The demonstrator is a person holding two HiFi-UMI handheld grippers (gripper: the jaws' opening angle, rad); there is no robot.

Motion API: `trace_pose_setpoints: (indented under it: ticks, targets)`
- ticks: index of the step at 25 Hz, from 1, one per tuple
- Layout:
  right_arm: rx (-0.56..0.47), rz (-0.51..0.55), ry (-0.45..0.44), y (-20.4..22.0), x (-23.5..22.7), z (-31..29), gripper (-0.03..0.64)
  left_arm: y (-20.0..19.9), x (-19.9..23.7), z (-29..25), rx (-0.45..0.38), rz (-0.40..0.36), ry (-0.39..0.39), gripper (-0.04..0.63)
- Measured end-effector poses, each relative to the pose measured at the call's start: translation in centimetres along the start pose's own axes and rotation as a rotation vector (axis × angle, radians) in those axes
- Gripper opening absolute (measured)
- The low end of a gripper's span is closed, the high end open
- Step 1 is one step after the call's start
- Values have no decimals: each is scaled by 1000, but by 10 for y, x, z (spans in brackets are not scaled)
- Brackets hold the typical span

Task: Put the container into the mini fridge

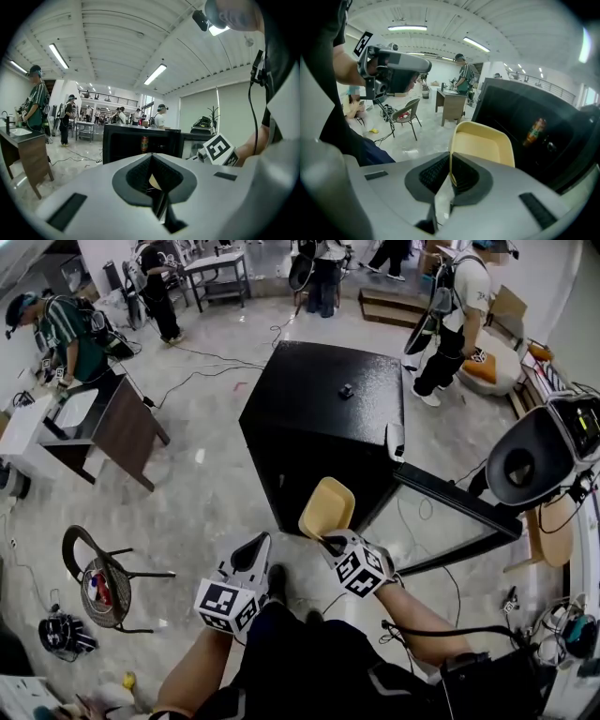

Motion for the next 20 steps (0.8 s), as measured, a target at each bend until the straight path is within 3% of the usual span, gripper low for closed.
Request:
trace_pose_setpoints:
  ticks: [14,20]
  targets:
    - [134,-9,49,6,-44,-75,29,32,37,-43,-11,64,33,9]
    - [170,-28,69,11,-58,-100,29,37,41,-60,-6,30,66,9]
Point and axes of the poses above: the fingertips, and each gripper's own axes: z backward along the fingers, x to its left, y out of its underside, the point moved 10 cm from there along z, backward along the fingers, and after that the axes turned 10 degrees about -z, right-handed, at the moved point
